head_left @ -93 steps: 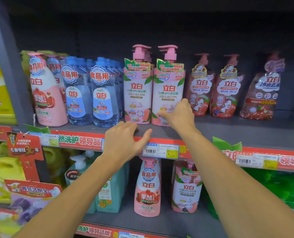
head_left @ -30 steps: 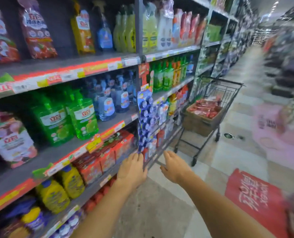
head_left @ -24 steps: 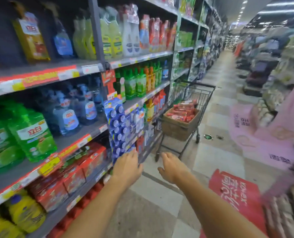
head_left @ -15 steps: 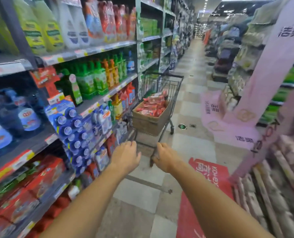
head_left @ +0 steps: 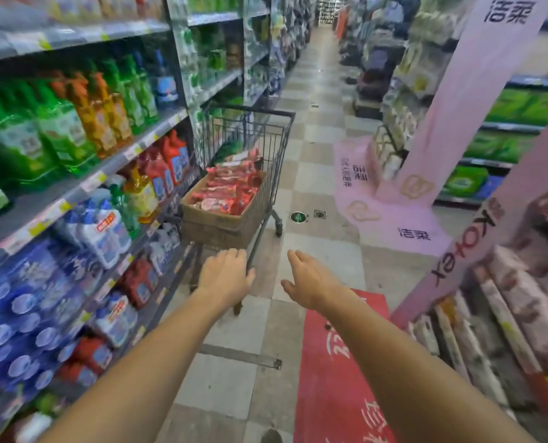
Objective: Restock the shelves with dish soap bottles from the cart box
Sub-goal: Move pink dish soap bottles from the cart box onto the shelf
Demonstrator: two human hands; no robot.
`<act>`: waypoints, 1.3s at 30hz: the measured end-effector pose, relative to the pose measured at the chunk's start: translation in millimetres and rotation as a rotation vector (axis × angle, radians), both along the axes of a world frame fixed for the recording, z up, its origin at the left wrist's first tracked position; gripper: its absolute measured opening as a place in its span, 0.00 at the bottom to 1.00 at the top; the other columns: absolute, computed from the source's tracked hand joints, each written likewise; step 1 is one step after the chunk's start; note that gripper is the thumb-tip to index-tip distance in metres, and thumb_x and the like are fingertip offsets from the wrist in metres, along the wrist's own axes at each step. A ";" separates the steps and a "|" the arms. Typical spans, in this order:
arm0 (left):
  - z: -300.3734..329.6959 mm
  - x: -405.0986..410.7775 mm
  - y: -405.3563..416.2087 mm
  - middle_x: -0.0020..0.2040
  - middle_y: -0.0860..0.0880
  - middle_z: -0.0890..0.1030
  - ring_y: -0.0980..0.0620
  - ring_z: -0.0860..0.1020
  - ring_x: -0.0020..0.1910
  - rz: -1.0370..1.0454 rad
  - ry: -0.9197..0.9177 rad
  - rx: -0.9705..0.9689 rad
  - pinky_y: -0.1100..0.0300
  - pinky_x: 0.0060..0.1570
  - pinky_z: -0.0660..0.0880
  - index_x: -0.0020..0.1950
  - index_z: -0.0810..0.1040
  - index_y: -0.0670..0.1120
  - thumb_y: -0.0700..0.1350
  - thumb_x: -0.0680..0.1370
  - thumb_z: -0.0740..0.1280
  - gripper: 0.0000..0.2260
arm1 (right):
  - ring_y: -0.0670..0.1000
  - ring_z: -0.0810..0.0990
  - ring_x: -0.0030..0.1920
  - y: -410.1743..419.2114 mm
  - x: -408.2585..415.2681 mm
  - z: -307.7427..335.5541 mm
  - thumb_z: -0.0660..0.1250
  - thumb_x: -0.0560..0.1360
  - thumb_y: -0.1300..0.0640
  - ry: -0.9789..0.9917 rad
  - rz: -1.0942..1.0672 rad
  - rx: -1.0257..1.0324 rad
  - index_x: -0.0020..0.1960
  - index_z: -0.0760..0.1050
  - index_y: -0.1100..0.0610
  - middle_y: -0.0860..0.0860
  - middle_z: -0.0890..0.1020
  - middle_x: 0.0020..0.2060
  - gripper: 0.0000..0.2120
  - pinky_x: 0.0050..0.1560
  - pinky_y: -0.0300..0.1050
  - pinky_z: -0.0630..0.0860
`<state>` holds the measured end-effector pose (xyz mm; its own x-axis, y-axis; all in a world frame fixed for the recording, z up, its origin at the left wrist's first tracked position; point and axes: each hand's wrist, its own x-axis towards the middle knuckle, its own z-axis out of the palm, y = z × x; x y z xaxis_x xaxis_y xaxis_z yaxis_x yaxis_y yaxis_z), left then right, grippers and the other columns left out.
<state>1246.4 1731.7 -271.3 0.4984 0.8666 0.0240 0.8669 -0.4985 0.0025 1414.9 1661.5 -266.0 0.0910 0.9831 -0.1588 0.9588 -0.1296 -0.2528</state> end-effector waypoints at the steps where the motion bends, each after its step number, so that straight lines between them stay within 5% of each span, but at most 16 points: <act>1: -0.7 11.4 18.0 0.62 0.46 0.77 0.45 0.75 0.61 0.012 0.001 -0.015 0.51 0.55 0.73 0.65 0.72 0.45 0.55 0.82 0.58 0.18 | 0.58 0.66 0.73 16.6 11.5 1.1 0.61 0.82 0.50 -0.002 0.000 -0.022 0.78 0.56 0.59 0.56 0.65 0.75 0.29 0.70 0.53 0.66; 14: 14.5 146.1 211.9 0.59 0.46 0.78 0.45 0.76 0.59 0.033 -0.028 0.004 0.51 0.55 0.73 0.62 0.74 0.46 0.54 0.80 0.59 0.16 | 0.60 0.73 0.66 215.1 133.4 28.2 0.60 0.81 0.49 -0.050 -0.005 -0.034 0.72 0.63 0.59 0.58 0.72 0.68 0.23 0.61 0.54 0.72; 29: 30.2 299.7 432.5 0.58 0.43 0.78 0.43 0.76 0.58 0.098 -0.071 0.000 0.51 0.53 0.73 0.60 0.74 0.43 0.53 0.81 0.59 0.16 | 0.61 0.73 0.66 468.1 290.6 29.5 0.60 0.82 0.50 -0.011 0.113 0.007 0.70 0.66 0.61 0.59 0.74 0.66 0.21 0.63 0.53 0.71; 39: -3.8 305.0 545.2 0.58 0.44 0.78 0.44 0.77 0.58 0.288 -0.015 -0.072 0.51 0.54 0.74 0.62 0.74 0.43 0.54 0.81 0.59 0.17 | 0.59 0.73 0.67 617.8 293.9 -6.4 0.61 0.81 0.49 0.058 0.310 -0.056 0.74 0.65 0.57 0.57 0.74 0.66 0.25 0.65 0.52 0.70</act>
